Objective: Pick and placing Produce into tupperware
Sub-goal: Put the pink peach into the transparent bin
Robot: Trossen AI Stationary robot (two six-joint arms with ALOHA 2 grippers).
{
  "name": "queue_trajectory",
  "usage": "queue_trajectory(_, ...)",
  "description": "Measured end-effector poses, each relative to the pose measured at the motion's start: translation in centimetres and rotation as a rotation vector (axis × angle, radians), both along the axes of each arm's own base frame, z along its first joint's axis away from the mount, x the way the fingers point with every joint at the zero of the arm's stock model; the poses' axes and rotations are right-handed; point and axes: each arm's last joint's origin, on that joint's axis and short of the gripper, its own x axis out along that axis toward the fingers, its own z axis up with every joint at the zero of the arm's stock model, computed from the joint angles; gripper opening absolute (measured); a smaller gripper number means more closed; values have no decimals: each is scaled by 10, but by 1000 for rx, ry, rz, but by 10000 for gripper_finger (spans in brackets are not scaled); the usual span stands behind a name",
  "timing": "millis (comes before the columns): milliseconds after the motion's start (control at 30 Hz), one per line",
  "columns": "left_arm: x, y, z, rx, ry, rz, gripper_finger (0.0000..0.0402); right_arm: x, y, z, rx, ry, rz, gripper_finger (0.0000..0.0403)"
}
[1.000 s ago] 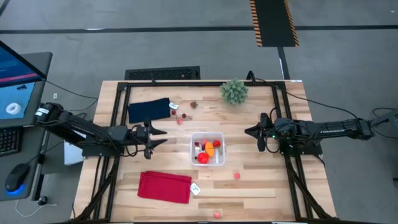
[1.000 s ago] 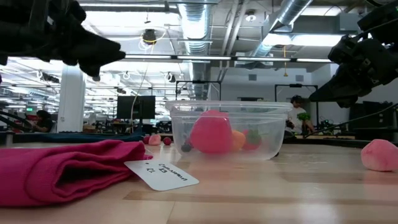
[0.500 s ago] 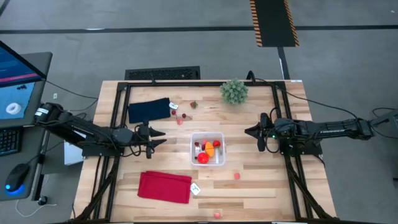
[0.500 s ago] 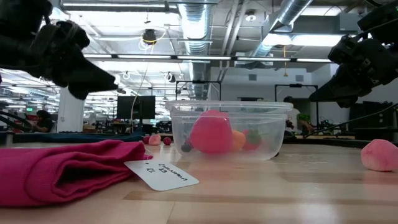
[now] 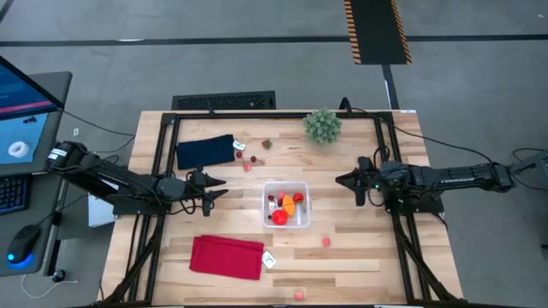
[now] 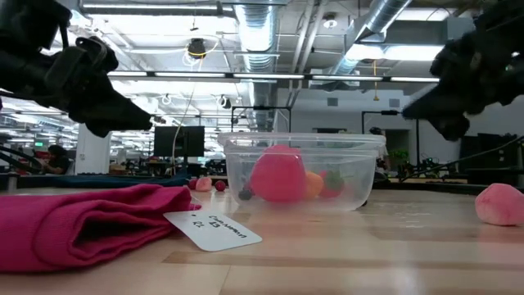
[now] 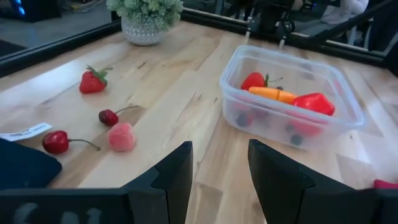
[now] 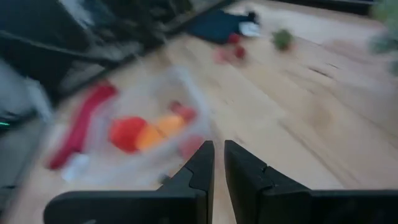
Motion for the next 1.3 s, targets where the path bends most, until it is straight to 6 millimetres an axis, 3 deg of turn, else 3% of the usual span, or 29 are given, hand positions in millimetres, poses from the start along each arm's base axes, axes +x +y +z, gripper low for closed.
queue_trajectory(167, -1, 0, -3, 4, 33, 0, 145, 3, 13, 16, -33, -173, 317, 60)
queue_trajectory(267, -2, 0, -7, 12, 71, 0, 145, 3, 21, 22, -57, -237, 406, 60)
queue_trajectory(467, -5, 1, -13, 29, 149, 0, 145, 2, 34, 20, -72, -205, 377, 60)
queue_trajectory(633, -8, 2, -19, 43, 212, -1, 145, 6, 56, 35, -82, -203, 462, 60)
queue_trajectory(867, -11, 2, -24, 58, 277, -2, 145, 20, 85, 61, -174, -463, 520, 60)
queue_trajectory(1133, -12, 3, -25, 61, 290, -2, 145, 24, 95, 67, -214, -584, 530, 60)
queue_trajectory(1300, -12, 3, -25, 60, 288, -2, 145, 31, 101, 62, -232, -433, 458, 60)
